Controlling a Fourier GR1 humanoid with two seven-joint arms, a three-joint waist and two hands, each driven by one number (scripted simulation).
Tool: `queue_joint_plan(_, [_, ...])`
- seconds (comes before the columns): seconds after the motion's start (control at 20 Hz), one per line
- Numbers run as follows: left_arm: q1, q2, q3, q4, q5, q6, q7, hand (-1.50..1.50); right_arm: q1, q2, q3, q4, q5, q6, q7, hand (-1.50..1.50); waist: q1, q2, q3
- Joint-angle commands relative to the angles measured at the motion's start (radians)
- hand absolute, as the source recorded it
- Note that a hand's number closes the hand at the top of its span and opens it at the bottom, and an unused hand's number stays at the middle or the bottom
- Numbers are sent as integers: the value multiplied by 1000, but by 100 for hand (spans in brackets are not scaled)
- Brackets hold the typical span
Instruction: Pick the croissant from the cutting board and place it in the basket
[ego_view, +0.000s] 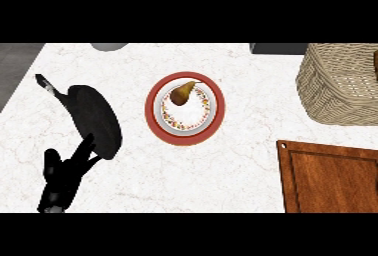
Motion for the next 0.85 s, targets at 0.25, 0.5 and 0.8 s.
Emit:
queue_joint_plan(0.25, [87, -42, -50, -26, -33, 11, 16, 0, -47, -81, -79, 124, -75, -22, -104, -150, -4, 4, -9])
queue_joint_plan(0.5, [38, 2, 14, 13, 18, -30, 41, 0, -57, -157, -148, 210, -131, 4, -57, -150, -4, 7, -8])
queue_joint_plan(0.8, [48, -11, 1, -3, -2, -17, 40, 0, 28, -308, -215, 285, -174, 50, -117, -150, -4, 10, -7])
